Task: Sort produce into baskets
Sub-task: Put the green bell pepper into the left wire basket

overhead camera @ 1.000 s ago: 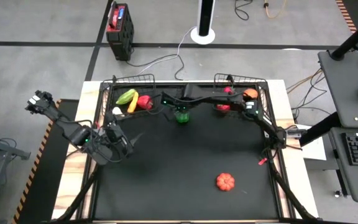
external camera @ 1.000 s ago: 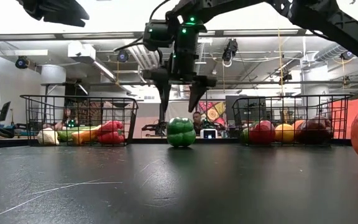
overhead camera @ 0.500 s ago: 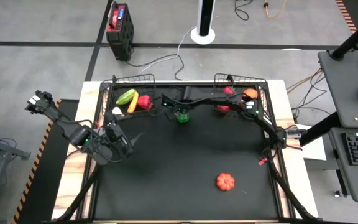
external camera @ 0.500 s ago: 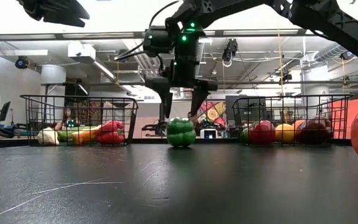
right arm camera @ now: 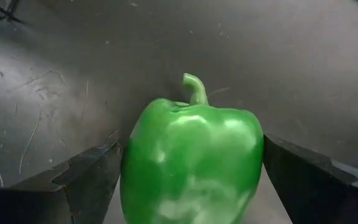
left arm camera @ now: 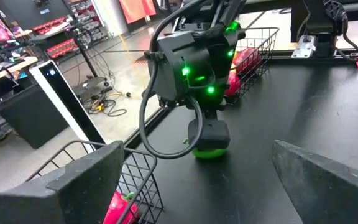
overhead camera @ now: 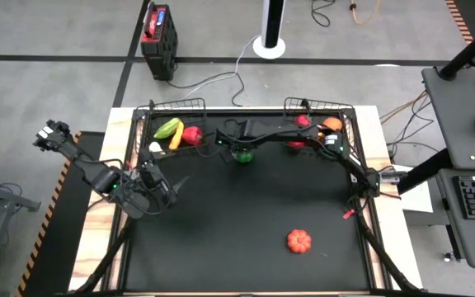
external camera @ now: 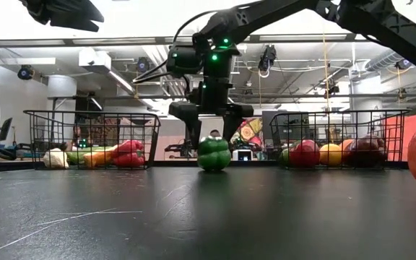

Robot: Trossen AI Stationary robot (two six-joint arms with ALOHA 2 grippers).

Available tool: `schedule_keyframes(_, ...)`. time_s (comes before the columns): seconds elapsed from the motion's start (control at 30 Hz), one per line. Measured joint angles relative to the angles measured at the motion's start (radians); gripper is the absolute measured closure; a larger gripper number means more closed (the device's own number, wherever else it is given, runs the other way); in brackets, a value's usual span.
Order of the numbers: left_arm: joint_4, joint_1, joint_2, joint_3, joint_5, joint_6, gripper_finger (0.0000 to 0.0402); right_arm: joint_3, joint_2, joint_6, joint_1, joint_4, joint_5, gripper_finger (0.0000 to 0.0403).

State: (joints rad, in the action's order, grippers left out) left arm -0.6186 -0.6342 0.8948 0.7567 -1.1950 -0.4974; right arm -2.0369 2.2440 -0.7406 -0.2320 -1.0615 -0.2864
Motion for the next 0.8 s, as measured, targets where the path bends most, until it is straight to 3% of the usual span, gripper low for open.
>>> schedule_keyframes(0.23,0.0,0.0,0.0,0.0,0.0,-0.009,0.0012,0.028,-0.001,0.0,0.003,0.017,0.031,0.0041)
schedule_keyframes(0.53,0.0,0.0,0.0,0.0,0.003,-0.017,0.0012,0.036,-0.002,0.015,0.012,0.027,0.024,0.0094)
schedule_keyframes(0.67,0.001,0.001,0.0,0.0,0.1,-0.044,0.0012,0.035,-0.017,0.056,0.034,0.027,0.024,0.0094)
schedule_keyframes(0.8,0.065,0.0,0.005,-0.033,0.174,-0.045,0.0012,0.051,-0.073,0.11,0.098,0.032,-0.053,0.0092)
